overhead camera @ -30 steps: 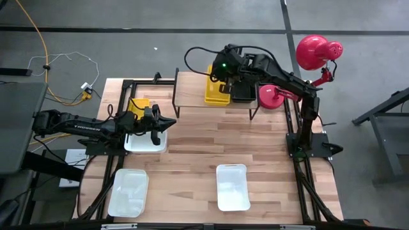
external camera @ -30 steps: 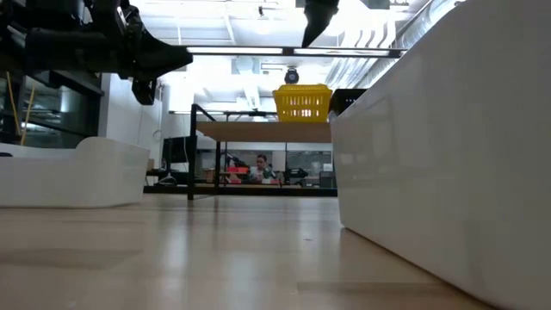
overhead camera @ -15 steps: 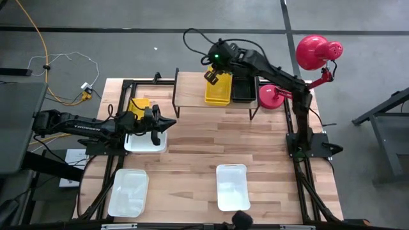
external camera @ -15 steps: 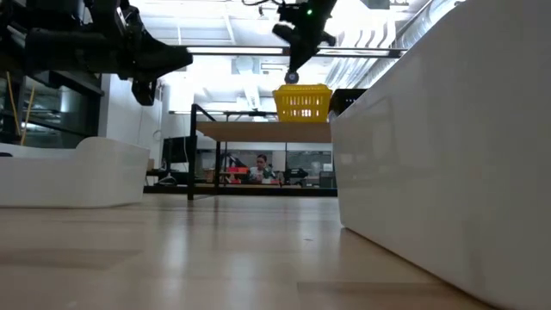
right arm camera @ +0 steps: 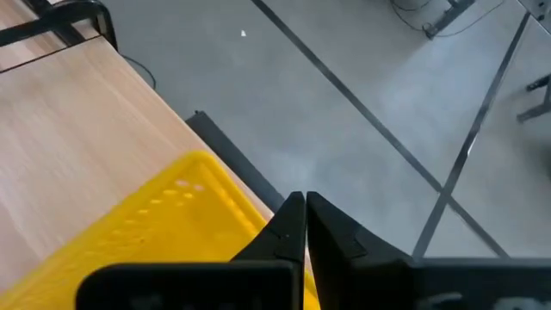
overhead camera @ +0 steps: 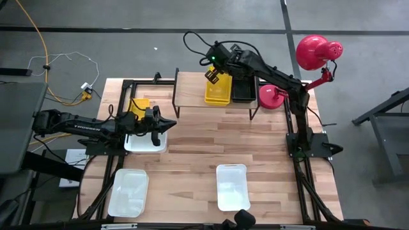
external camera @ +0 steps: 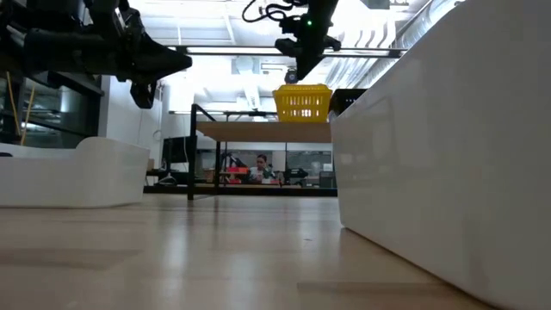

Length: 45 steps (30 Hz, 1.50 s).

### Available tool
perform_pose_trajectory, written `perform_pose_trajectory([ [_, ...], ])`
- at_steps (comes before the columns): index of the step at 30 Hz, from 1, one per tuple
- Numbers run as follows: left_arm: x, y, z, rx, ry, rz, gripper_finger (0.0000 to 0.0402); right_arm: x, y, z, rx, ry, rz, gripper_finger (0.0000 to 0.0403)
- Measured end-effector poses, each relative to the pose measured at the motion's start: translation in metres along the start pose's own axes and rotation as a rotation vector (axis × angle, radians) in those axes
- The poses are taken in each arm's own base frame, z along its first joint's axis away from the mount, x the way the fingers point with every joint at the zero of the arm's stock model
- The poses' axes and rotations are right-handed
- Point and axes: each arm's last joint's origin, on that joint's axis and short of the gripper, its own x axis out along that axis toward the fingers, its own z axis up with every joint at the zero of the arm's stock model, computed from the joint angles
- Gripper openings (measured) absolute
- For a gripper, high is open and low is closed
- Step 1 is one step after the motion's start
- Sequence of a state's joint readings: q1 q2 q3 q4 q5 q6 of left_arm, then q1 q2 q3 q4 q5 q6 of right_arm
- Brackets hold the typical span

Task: Stack baskets on shelf by color
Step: Stack the right yellow bin on the other yellow bin on the shelf, then stack the yellow bin on the other yellow bin on the shelf

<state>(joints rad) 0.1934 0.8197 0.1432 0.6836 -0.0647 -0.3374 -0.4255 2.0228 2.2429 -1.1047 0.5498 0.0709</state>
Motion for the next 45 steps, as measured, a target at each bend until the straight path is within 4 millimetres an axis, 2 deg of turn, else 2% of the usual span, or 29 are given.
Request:
perform_pose_trajectory([
  [7,0.0,-0.001,0.0,0.007,-0.005,0.014,0.0,0.006,0.002,-0.007,-0.033,0.07,-0.007,0.0],
  [16,0.0,-0.001,0.0,0.015,-0.008,0.022,0.0,0.02,0.006,-0.008,-0.033,0.09,0.016,0.0],
  [21,0.0,-0.001,0.0,0.018,-0.009,0.022,0.0,0.022,0.006,-0.007,-0.048,0.083,-0.007,0.0],
  [24,0.0,-0.001,0.0,0.023,-0.009,0.022,0.0,0.015,0.004,-0.006,-0.069,0.069,-0.008,0.0],
  [27,0.0,-0.001,0.0,0.029,-0.008,0.02,0.0,0.0,0.0,-0.007,-0.104,0.066,0.021,0.0],
  [30,0.0,-0.001,-0.001,0.027,0.003,0.022,0.0,-0.01,0.001,-0.016,-0.161,0.138,0.053,0.0],
  [35,0.0,-0.004,-0.003,0.043,0.013,0.006,0.0,-0.02,0.01,-0.026,-0.224,0.209,0.018,0.0],
  [45,-0.002,-0.012,-0.005,0.08,0.008,0.009,0.0,-0.053,0.029,-0.03,-0.283,0.154,0.079,0.0],
])
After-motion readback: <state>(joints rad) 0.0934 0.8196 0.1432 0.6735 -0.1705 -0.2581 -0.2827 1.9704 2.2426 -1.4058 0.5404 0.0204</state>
